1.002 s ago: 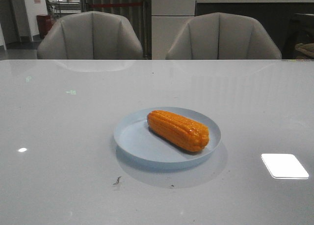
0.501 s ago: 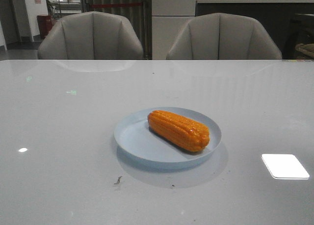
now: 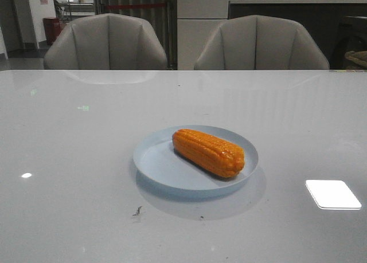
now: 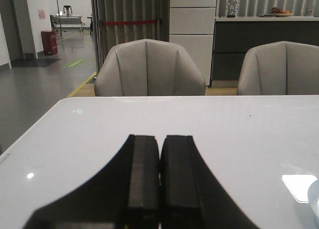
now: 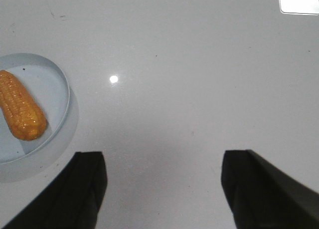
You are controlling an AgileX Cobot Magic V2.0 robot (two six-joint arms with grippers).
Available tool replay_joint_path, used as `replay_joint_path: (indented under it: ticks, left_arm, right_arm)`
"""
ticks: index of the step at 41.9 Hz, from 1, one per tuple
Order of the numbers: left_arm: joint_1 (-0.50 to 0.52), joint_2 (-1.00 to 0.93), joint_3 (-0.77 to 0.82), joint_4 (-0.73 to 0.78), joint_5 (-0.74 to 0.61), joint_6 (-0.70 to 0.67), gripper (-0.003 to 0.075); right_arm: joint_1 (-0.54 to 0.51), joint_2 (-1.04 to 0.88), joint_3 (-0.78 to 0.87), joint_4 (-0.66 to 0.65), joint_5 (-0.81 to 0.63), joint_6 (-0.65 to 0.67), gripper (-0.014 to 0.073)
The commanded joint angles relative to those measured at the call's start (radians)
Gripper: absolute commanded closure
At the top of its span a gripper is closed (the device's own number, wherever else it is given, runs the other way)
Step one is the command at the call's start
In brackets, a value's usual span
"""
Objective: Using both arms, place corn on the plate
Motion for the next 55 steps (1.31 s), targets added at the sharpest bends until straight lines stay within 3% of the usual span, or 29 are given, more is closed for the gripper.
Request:
replay_joint_path:
  ticks: [1,5,12,33,45,55]
  left_arm:
    - [-0.008,-0.090,0.045,-0.009,-0.125,-0.002,0.0627]
    - [-0.008,-0.190,0.109,-0.009,-0.128,-0.002,0.0627]
    - [-0.008,-0.330,0.109,-0.009,-0.004,-0.002,0.0627]
    - [-0.006,-0.323,0.109,-0.005,0.006,-0.002,0.0627]
    - [-0.006,-0.323,0.109,-0.005,0.181,-0.002,0.0627]
    - [-0.006,-0.323,0.109,-0.005,0.189,-0.002,0.0627]
  right_arm:
    - [-0.007,-0.008,-0.024,0.004,-0.071,-0.002,0.0003]
    - [-0.007,-0.008,-0.024,0.004,-0.071,-0.002,0.0003]
    - [-0.007,-0.008,-0.024,0.004,-0.071,-0.002,0.0003]
    - [-0.007,-0.008,-0.024,0.004,-0.070,-0.002,0.0003]
    - [-0.007,-0.008,-0.024,0.004,-0.070,-0.002,0.0003]
    - [-0.007,-0.008,-0.024,0.004,-0.070,-0.002,0.0003]
